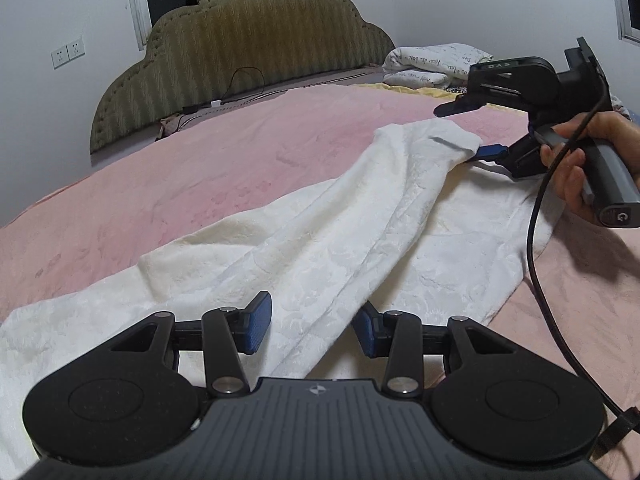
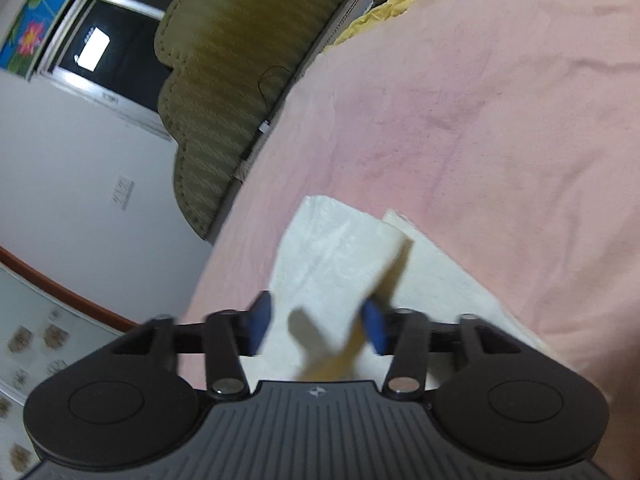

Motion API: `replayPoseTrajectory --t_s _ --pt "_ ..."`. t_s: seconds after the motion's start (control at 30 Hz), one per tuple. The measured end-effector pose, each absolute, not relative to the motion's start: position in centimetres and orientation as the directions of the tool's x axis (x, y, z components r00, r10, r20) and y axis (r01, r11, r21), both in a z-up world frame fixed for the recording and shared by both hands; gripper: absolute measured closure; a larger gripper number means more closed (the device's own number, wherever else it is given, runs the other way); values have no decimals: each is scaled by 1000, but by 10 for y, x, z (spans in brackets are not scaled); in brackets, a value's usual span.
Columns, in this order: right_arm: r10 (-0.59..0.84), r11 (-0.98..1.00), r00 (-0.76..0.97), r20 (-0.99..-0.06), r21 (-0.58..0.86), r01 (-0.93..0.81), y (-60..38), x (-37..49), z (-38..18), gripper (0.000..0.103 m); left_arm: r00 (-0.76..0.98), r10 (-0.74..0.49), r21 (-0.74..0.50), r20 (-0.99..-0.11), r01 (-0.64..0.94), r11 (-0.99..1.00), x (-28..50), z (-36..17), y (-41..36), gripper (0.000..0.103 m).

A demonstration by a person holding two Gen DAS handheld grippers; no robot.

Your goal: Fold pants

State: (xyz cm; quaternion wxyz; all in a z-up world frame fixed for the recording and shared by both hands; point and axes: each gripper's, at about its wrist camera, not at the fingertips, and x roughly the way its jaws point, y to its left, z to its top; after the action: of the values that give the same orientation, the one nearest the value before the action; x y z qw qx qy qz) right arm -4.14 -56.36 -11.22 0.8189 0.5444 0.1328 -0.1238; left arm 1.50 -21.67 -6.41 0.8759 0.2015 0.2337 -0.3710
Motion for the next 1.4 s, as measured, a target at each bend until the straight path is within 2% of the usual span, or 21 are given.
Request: replayPoseTrajectory --t_s 0.07,0.1,0.13,0.17,0.23,0.43,0.57,0.7,0.83,1.07,1.1,1.17,1.2,1.23,1.27,1.33,1.37,1.4 --pt "-75 402 928 -366 840 364 -564 -33 -111 45 618 -551 183 -561 742 645 15 -64 -219 56" --pt "-82 410 923 -376 831 376 -564 -30 -111 51 621 -548 185 -560 739 648 16 -64 -220 68" --pt "-80 410 919 -385 828 383 -565 -28 -113 79 619 -547 180 -564 739 649 16 -63 -221 82" --pt "-80 395 920 -383 835 382 -566 -27 -114 96 614 -544 173 -571 738 652 18 -63 -221 88" --pt "-112 394 923 -368 837 381 -565 -35 -112 96 610 -555 155 -566 740 655 18 -60 -218 91" --pt "-197 528 914 -354 747 403 -552 -79 -74 97 608 -610 179 -508 768 615 5 -47 -208 92" --pt "-229 603 886 -404 656 455 -540 -108 -60 97 581 -632 185 -514 794 579 -4 -48 -203 92" --pt "-225 607 853 -472 617 501 -535 -127 -71 97 566 -636 203 -525 808 553 -12 -54 -198 91" --pt "-215 588 843 -493 624 515 -531 -133 -82 97 575 -627 253 -524 809 531 -21 -60 -196 91" --pt "-202 587 839 -505 623 517 -530 -145 -91 96 566 -614 263 -551 816 515 -20 -67 -197 90" --pt "-199 591 835 -512 617 519 -530 -143 -92 96 570 -602 266 -559 811 521 -19 -69 -199 82" --pt "-200 599 825 -528 601 530 -529 -141 -94 95 570 -602 260 -559 810 526 -19 -68 -195 76" --pt "-202 598 823 -530 599 533 -529 -142 -93 94 570 -604 255 -557 809 529 -19 -66 -193 68" --pt "-212 602 818 -535 588 541 -528 -143 -90 91 565 -611 242 -555 812 531 -19 -62 -190 59" --pt "-238 608 805 -543 563 560 -528 -145 -86 86 555 -624 220 -551 817 532 -19 -58 -186 55" --pt "-330 620 779 -532 500 605 -527 -153 -75 80 524 -660 148 -538 830 538 -16 -47 -178 47" --pt "-396 616 762 -512 467 634 -526 -158 -68 80 510 -681 102 -526 832 545 -12 -41 -174 45" --pt "-476 612 736 -482 420 670 -523 -162 -61 80 505 -697 59 -509 828 558 -8 -36 -171 39"
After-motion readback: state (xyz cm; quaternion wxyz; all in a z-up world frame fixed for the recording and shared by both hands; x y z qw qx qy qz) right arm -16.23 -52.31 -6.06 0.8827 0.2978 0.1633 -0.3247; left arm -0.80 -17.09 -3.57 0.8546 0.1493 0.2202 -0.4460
